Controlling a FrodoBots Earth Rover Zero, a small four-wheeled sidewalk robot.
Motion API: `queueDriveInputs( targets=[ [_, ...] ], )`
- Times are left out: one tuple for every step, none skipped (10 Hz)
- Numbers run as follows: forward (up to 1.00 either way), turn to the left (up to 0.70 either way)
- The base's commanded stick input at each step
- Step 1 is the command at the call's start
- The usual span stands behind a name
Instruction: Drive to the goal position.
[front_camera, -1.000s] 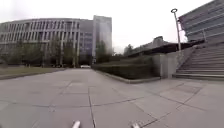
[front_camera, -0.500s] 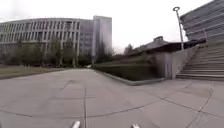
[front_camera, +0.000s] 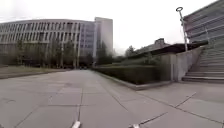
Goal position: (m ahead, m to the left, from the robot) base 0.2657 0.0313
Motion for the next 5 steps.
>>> queueDriveInputs(
  targets=[
    [0.7,-0.01],
    [0.7,-0.01],
    [0.7,-0.01],
    [0.7,-0.16],
    [0.7,-0.32]
  ],
)
